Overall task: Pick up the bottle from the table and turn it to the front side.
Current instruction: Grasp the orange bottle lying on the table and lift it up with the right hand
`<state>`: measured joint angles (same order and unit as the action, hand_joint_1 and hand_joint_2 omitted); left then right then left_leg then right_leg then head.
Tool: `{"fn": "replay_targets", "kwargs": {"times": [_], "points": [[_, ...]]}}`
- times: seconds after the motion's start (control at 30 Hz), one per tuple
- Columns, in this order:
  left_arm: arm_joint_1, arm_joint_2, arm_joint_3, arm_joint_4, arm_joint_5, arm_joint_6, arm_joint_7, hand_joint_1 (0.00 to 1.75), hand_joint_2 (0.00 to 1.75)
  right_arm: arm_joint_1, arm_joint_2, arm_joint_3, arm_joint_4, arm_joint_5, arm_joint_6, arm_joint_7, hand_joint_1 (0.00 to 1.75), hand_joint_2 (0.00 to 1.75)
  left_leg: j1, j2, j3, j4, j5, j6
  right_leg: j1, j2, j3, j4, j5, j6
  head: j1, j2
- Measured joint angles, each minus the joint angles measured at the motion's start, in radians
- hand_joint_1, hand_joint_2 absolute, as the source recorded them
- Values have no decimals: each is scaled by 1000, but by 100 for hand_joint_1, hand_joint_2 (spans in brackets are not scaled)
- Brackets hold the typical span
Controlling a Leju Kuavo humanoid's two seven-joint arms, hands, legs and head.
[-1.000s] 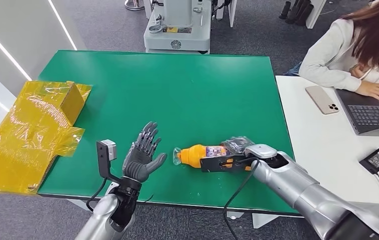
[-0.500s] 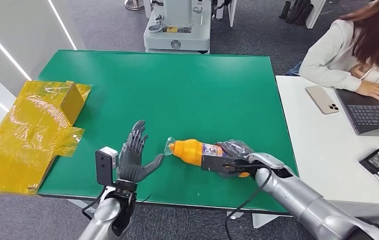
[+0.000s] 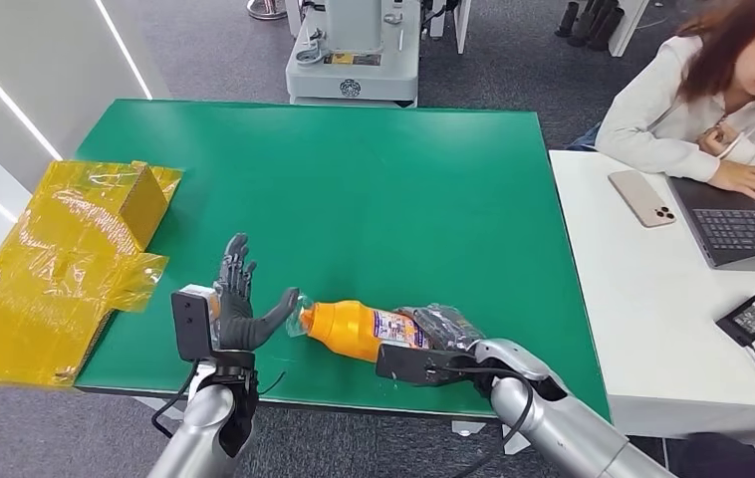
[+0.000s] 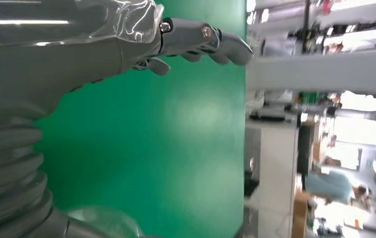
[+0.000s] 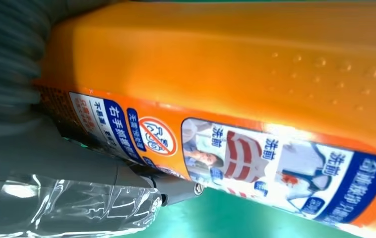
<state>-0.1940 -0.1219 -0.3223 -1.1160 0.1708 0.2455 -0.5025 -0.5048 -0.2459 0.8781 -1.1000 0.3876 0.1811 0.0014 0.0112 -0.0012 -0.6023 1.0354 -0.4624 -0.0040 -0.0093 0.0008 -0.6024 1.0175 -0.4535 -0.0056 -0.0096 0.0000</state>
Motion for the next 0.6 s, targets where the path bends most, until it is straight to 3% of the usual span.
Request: {"fn": "replay_targets", "kwargs": {"times": [0.1,0.4,0.6], "points": [[0,2,24,-1,-3,5,8,0,175,0,6,-25,-22,-3,-3,-13,175,175,0,-1,0,0,0,0,0,-1,0,0,0,0,0,0],[-48,-4,66,31,42,-95,42,0,175,16,77,-97,8,50,-26,-6,175,175,0,-1,0,0,0,0,0,-2,0,0,0,0,0,0],[-62,-2,89,36,98,-140,54,0,175,17,85,-129,17,42,-25,-38,175,175,0,-1,0,0,0,0,0,-1,0,0,0,0,0,0]]}}
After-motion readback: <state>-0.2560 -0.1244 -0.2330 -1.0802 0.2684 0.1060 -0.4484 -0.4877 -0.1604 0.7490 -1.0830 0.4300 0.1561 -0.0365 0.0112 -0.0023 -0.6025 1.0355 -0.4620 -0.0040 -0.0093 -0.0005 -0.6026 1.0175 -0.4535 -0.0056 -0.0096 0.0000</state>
